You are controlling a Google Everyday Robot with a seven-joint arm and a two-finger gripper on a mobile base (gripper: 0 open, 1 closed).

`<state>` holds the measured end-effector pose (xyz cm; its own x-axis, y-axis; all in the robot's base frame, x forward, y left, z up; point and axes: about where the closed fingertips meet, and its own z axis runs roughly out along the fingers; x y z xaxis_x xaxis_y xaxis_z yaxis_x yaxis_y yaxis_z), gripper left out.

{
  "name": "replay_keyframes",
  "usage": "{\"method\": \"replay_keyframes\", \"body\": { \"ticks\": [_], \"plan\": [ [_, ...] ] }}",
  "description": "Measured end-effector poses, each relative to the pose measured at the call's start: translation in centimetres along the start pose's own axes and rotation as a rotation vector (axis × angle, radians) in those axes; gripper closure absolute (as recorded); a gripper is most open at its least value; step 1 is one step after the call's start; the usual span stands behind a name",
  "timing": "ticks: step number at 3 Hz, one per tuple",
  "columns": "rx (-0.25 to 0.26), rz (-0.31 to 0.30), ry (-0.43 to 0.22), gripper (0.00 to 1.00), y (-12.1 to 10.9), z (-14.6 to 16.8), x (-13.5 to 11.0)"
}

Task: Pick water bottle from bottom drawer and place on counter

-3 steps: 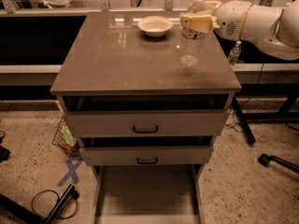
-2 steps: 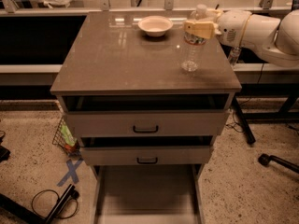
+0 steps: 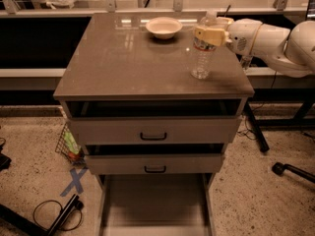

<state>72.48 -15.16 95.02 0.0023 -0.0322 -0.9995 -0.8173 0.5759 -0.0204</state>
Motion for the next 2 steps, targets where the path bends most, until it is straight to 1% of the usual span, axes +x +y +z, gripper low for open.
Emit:
{"method": "replay_keyframes", "body": {
  "ticks": [1, 2],
  "plan": [
    [0.0, 0.0, 0.0, 0.87, -0.01, -0.01, -0.55],
    [0.0, 0.0, 0.0, 0.63, -0.01, -0.01, -0.61]
  ]
}}
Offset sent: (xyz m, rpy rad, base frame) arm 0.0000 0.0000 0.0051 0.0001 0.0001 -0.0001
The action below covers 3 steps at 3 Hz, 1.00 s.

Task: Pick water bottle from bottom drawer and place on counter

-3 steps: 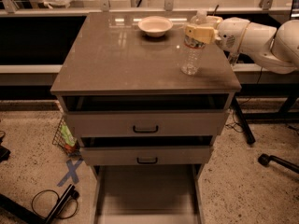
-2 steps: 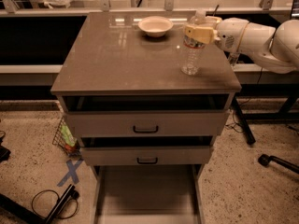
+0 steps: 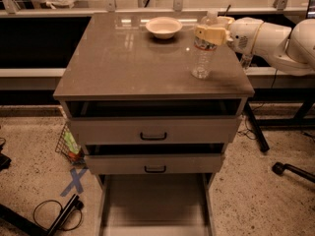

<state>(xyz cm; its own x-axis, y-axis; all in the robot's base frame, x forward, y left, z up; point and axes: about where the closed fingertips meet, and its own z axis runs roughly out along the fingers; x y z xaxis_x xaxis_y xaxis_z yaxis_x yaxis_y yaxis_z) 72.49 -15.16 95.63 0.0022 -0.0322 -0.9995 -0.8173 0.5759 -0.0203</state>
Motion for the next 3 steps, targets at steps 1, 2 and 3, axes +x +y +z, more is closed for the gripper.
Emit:
{"method": "replay_keyframes", "body": {
  "ticks": [1, 2, 3],
  "plan": [
    [0.0, 0.0, 0.0, 0.4, 0.01, 0.01, 0.0],
    [0.0, 0.0, 0.0, 0.17, 0.01, 0.02, 0.0],
    [-0.005, 0.0, -0.001, 0.0, 0.18, 0.31, -0.01]
  ]
}}
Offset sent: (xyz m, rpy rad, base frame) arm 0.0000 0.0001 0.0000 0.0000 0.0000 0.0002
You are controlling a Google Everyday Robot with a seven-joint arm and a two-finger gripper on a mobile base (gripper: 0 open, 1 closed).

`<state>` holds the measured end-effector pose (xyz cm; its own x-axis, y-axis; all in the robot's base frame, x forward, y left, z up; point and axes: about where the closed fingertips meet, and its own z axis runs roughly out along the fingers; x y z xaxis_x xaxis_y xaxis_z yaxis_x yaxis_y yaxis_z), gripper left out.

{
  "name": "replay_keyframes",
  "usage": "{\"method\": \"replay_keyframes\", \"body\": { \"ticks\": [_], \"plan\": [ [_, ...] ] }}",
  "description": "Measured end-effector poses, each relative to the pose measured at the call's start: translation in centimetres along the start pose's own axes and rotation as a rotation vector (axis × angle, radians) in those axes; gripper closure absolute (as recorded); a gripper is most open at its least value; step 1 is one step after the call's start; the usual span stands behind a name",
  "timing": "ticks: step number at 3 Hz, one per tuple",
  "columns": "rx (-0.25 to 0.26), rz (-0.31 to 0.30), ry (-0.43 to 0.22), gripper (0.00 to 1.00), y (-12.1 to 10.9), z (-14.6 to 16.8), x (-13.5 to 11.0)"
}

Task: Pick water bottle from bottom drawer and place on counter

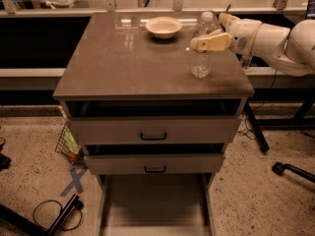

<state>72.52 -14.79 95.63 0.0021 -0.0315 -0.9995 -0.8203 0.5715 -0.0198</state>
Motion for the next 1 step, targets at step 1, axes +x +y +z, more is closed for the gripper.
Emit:
{"method": "replay_keyframes", "body": {
  "ticks": [1],
  "plan": [
    [0.0, 0.0, 0.0, 0.0, 0.01, 0.01, 0.0]
  ]
}}
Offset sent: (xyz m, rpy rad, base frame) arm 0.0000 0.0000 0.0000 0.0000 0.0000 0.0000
